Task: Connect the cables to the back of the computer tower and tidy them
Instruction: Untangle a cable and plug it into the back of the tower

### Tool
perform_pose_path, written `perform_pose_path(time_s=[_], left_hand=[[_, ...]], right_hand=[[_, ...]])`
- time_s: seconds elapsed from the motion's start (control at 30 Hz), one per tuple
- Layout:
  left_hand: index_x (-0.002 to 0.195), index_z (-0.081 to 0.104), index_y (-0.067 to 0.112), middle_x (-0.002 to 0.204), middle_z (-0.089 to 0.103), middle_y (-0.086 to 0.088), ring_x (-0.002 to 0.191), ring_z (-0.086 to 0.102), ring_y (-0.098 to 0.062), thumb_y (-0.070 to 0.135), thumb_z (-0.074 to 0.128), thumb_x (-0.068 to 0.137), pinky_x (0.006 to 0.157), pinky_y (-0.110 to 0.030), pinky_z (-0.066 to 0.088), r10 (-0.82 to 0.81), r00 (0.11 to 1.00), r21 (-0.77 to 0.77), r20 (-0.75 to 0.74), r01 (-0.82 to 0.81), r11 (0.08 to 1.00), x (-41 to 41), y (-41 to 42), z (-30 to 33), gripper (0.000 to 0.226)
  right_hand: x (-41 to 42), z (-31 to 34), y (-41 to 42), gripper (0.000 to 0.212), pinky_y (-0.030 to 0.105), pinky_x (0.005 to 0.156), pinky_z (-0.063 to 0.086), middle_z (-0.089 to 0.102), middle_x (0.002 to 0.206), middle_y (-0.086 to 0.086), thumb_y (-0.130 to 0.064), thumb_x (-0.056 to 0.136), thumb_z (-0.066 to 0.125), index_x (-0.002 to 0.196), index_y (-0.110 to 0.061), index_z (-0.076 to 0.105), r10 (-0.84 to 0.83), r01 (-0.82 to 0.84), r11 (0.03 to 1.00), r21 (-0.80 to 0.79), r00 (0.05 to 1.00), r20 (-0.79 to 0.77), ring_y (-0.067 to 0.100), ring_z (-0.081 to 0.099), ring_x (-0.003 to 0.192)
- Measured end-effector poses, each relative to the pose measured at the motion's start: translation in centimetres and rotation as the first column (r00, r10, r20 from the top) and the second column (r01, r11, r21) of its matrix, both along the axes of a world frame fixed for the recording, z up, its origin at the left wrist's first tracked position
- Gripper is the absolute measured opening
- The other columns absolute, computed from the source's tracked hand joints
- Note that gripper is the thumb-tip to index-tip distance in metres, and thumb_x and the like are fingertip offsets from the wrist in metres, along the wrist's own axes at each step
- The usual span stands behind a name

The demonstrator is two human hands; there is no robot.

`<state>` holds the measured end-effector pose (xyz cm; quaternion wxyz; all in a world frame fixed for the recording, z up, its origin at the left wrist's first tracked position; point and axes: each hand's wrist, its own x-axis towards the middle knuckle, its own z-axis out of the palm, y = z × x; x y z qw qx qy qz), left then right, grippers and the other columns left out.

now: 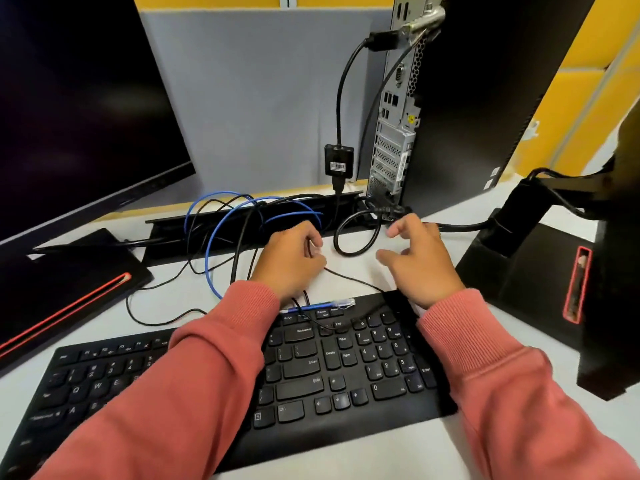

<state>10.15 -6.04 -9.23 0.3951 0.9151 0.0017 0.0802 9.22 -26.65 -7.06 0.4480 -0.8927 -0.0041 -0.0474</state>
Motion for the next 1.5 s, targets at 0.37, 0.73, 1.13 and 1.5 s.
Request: perform_pose_path(time_s=[0.37, 0.73, 1.13, 1.5], left_hand=[[0.155, 0.036, 0.033, 0.147, 0.044, 0.011, 0.138, 0.029, -0.014, 0.020, 0.060, 0.096, 0.110, -0.034, 0.020, -0.161, 0.981, 0.234, 0.104, 0.134, 0.963, -0.1, -0.1, -0.2, 0.065], [0.117, 0.068, 0.037, 0.093, 0.067, 0.018, 0.070, 0.059, -0.007, 0.025, 0.065, 0.098, 0.087, -0.028, 0.045, -0.161, 0.971, 0.053, 0.179, 0.154, 0.987, 0.2, -0.1, -0.4, 0.023], [0.109, 0.056, 0.022, 0.099, 0.068, -0.001, 0.093, 0.061, -0.029, 0.022, 0.056, 0.099, 0.082, -0.045, 0.053, -0.052, 0.983, 0.355, 0.178, -0.015, 0.935, 3.9, -0.6, 2.8, 0.010], [0.130, 0.061, 0.019, 0.104, 0.063, 0.005, 0.075, 0.064, -0.005, 0.007, 0.074, 0.089, 0.079, -0.026, 0.057, -0.077, 0.971, 0.123, 0.225, 0.050, 0.991, 4.2, 0.3, -0.2, 0.045]], right_hand=[[2.4, -0.3, 2.9, 0.063, 0.035, 0.102, 0.050, 0.060, 0.127, 0.000, 0.000, 0.087, 0.072, 0.142, -0.026, 0.055, 0.024, -0.010, 0.855, 0.518, 0.999, -0.021, 0.011, 0.056, 0.110], [2.9, -1.4, 2.5, 0.048, 0.025, 0.080, 0.049, 0.073, 0.097, -0.005, -0.006, 0.091, 0.065, 0.132, -0.029, 0.059, -0.076, 0.097, 0.754, 0.649, 0.995, -0.060, 0.013, 0.069, 0.095], [2.8, -2.1, 2.5, 0.041, 0.043, 0.098, 0.055, 0.069, 0.103, 0.005, 0.004, 0.080, 0.072, 0.102, -0.025, 0.055, -0.141, 0.128, 0.825, 0.550, 0.990, -0.019, 0.016, 0.069, 0.096], [3.0, -1.5, 3.8, 0.069, 0.033, 0.111, 0.038, 0.050, 0.147, 0.006, -0.012, 0.094, 0.060, 0.156, -0.024, 0.033, 0.105, -0.104, 0.994, 0.011, 0.985, -0.134, 0.022, 0.050, 0.132]])
